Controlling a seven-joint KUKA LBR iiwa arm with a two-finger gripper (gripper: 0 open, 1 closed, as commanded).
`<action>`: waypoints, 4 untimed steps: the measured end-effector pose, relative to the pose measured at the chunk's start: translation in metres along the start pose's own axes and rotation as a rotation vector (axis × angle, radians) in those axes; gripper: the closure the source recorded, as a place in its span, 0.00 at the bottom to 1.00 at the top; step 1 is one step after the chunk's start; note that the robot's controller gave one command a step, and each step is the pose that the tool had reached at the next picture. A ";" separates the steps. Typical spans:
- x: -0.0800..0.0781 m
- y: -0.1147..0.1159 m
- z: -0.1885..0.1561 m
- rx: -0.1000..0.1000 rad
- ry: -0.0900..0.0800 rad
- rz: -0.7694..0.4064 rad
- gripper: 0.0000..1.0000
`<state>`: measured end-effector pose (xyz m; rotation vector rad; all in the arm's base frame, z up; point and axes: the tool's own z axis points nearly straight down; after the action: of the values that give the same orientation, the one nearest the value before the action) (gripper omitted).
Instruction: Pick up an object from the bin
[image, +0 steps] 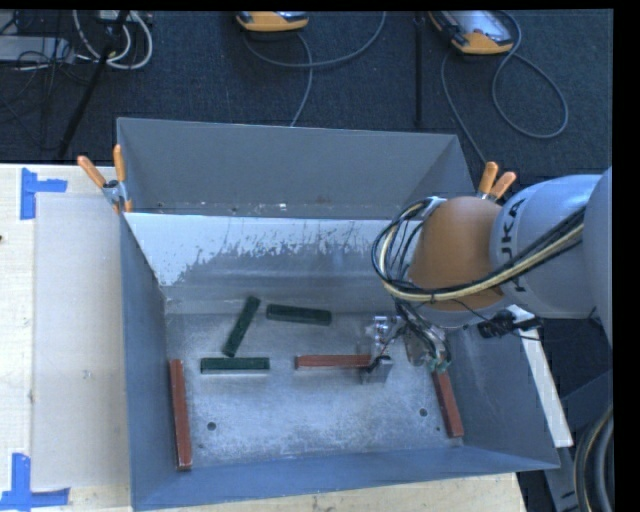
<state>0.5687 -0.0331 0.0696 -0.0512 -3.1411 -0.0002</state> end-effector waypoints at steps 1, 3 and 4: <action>0.008 -0.040 -0.091 0.002 -0.005 -0.516 1.00; 0.031 -0.014 -0.055 -0.004 0.003 -0.924 0.00; 0.017 0.021 0.003 -0.006 0.004 -0.925 0.00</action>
Offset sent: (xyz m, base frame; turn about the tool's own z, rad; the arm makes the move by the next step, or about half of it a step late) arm -0.0101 -0.0386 0.0897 -0.5174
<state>0.5520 -0.0117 0.0668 1.3537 -2.8312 -0.0088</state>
